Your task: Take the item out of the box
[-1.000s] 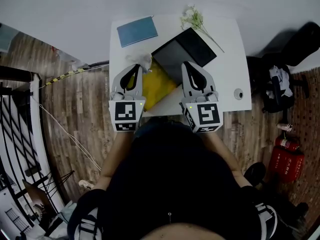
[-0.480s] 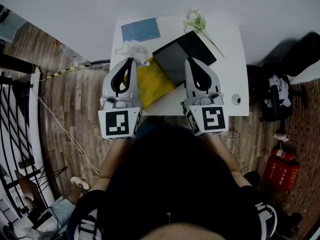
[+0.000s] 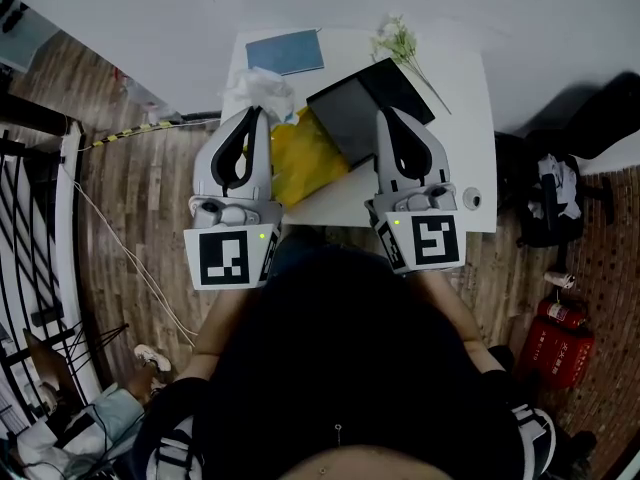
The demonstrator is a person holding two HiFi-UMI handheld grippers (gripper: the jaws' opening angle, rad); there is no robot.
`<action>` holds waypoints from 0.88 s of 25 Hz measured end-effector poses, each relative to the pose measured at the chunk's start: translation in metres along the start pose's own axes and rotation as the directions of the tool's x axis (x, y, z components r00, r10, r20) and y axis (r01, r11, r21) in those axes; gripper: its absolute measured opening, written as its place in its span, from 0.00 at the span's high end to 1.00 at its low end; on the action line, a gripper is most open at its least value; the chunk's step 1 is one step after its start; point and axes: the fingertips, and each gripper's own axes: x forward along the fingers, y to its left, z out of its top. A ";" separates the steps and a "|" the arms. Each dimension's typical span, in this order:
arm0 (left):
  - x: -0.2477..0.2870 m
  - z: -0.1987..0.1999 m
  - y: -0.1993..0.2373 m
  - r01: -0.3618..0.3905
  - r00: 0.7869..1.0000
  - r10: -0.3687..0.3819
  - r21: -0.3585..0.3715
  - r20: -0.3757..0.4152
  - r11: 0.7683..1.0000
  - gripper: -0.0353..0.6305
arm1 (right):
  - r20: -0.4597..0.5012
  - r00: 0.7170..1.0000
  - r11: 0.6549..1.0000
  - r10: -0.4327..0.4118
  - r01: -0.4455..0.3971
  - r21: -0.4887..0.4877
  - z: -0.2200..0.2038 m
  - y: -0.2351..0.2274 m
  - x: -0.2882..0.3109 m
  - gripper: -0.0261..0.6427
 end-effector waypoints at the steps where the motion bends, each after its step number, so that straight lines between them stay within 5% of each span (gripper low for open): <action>1: -0.001 0.001 0.000 -0.002 1.000 0.002 0.001 0.001 1.000 0.93 | -0.006 1.000 1.000 0.004 -0.004 0.003 -0.001 0.000 0.000 0.94; 11: -0.009 -0.004 0.005 -0.014 0.999 0.014 0.011 -0.029 1.000 0.93 | -0.022 1.000 1.000 0.010 -0.010 0.008 -0.005 0.007 0.001 0.94; 19: -0.008 0.005 0.002 0.011 0.999 -0.013 0.029 0.045 1.000 0.93 | -0.021 1.000 1.000 0.007 -0.007 0.024 -0.008 0.007 0.002 0.94; 22: -0.011 -0.009 0.002 0.007 0.999 -0.006 0.021 -0.043 1.000 0.93 | -0.017 1.000 1.000 0.006 -0.006 0.031 -0.010 0.007 0.002 0.94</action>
